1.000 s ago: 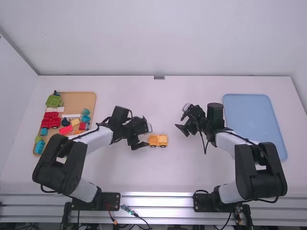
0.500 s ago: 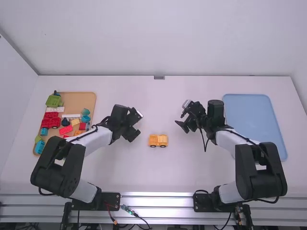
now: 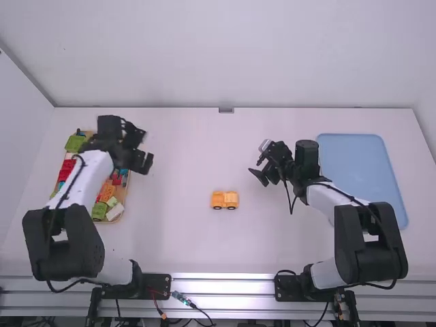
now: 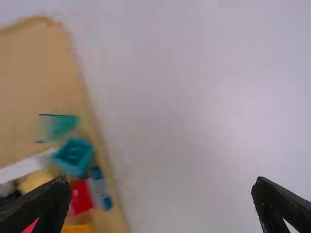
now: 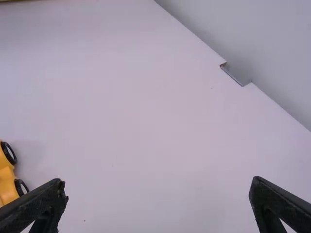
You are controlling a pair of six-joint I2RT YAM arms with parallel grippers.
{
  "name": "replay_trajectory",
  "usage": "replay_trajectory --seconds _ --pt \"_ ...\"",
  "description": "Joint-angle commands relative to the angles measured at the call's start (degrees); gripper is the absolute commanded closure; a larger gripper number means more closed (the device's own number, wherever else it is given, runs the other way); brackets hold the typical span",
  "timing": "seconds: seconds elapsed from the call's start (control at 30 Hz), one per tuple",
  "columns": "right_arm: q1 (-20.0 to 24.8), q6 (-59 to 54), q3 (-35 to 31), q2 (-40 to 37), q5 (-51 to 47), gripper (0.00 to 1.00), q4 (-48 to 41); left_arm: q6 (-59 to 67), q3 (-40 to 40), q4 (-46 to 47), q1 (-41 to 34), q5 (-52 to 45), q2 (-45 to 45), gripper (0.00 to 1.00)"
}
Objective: Assemble lego blocks to make yellow taxi
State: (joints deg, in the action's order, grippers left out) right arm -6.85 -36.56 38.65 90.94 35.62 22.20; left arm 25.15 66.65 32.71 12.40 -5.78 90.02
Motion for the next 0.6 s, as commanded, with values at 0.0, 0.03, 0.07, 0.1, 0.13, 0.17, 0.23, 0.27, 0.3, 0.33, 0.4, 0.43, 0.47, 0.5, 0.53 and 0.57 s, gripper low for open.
replay_trajectory --seconds 0.0,0.03,0.07,0.1,0.13,0.17,0.23,0.27,0.3,0.33,0.4,0.43,0.47,0.5,0.53,0.57 --pt "0.17 -1.14 1.57 -1.19 0.31 0.01 0.07 1.57 3.65 2.12 4.74 -2.19 4.55 0.01" --pt "0.17 -1.29 1.57 -1.19 0.26 0.01 0.11 1.27 4.62 1.47 5.86 -2.23 5.52 0.01" --pt "0.17 -1.44 1.57 -1.19 0.04 0.01 0.15 1.22 5.10 0.18 6.58 -2.51 6.19 0.01" --pt "0.11 -0.85 1.55 -1.19 -1.68 0.01 1.09 1.29 5.88 -2.01 7.67 -4.00 7.44 0.01" --pt "0.13 -0.68 1.55 -1.19 -2.12 0.01 1.29 1.31 5.97 -2.31 7.80 -4.20 7.66 0.01" --pt "0.17 -0.74 1.57 -1.19 -3.69 0.01 1.73 1.29 6.01 -3.32 7.91 -4.28 8.21 0.01" --pt "0.11 -0.74 1.57 -1.19 -5.64 0.01 2.45 1.33 5.77 -3.36 7.74 -4.15 8.69 0.01" --pt "0.04 -0.72 1.57 -1.19 -6.12 0.01 2.58 1.31 5.49 -3.43 7.76 -3.85 8.69 0.01" --pt "0.07 -0.76 1.57 -1.19 -6.43 0.01 2.71 1.29 5.18 -3.71 7.89 -3.82 8.69 0.01" --pt "0.09 -0.72 1.55 -1.19 -6.60 0.01 2.84 1.36 4.83 -4.15 7.85 -3.69 8.69 0.01" --pt "0.07 -0.74 1.55 -1.19 -6.51 0.01 2.80 1.31 4.31 -4.85 7.80 -2.51 8.69 0.01" --pt "0.09 -0.72 1.55 -1.19 -6.54 0.01 2.64 1.29 4.24 -5.42 7.82 -2.12 8.69 0.01" --pt "0.13 -0.63 1.55 -1.19 -6.49 0.01 2.43 1.16 4.22 -5.66 7.80 -2.40 8.69 0.01" --pt "0.13 -0.44 1.55 -1.19 -6.54 0.01 2.38 0.15 4.24 -5.07 7.80 -2.97 8.66 0.01" --pt "0.11 0.20 1.55 -1.19 -6.56 0.01 2.38 -0.35 4.24 -4.91 7.80 -3.30 8.64 0.01" --pt "0.04 0.85 1.55 -1.19 -6.51 0.01 2.40 1.75 4.24 -5.35 7.82 -3.61 8.64 0.01"
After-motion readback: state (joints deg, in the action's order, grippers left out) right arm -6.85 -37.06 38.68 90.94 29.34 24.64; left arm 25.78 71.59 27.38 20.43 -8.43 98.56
